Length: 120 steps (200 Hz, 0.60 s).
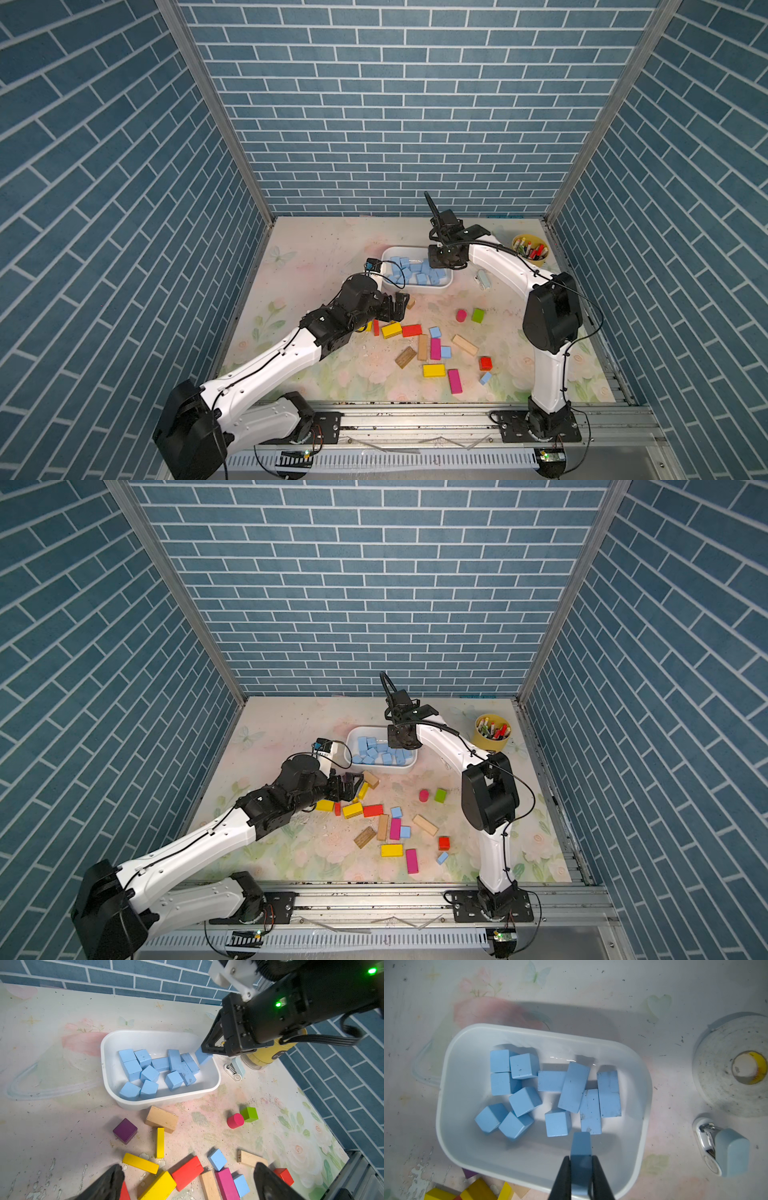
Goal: Pick out the blue building blocks
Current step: Place the building block in the storage box.
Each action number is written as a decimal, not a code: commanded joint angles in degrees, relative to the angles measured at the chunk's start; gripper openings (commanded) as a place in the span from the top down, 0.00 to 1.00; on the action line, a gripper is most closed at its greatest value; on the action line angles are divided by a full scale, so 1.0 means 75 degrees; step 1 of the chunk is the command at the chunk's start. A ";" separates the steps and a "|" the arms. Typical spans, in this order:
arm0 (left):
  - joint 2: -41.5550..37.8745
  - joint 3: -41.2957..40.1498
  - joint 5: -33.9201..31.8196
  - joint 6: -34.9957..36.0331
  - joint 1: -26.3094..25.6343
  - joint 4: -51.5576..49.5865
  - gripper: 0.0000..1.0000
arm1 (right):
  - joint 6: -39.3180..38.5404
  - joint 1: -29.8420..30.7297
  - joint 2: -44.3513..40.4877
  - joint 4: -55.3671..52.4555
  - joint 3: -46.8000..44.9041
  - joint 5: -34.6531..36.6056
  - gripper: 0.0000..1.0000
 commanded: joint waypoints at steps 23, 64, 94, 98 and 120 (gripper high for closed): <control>-0.0080 -0.0160 -0.0034 -0.0012 0.0041 -0.0016 0.01 | -0.0416 -0.0246 0.0678 -0.0499 0.0642 0.0063 0.90; -0.0021 -0.0112 0.0113 -0.0066 0.0041 -0.0001 0.01 | -0.0446 -0.0457 0.1062 -0.0666 0.1016 0.0110 0.88; -0.0021 -0.0013 0.0167 -0.0053 0.0036 -0.0189 0.01 | -0.0434 -0.0512 0.1194 -0.0690 0.1123 0.0028 0.81; -0.0020 0.0001 0.0175 -0.0053 0.0041 -0.0213 0.01 | -0.0434 -0.0517 0.1200 -0.0677 0.1132 0.0004 0.79; -0.0029 0.0097 0.0180 -0.0048 0.0042 -0.0443 0.01 | -0.0385 -0.0548 0.1194 -0.0720 0.1255 -0.0114 0.69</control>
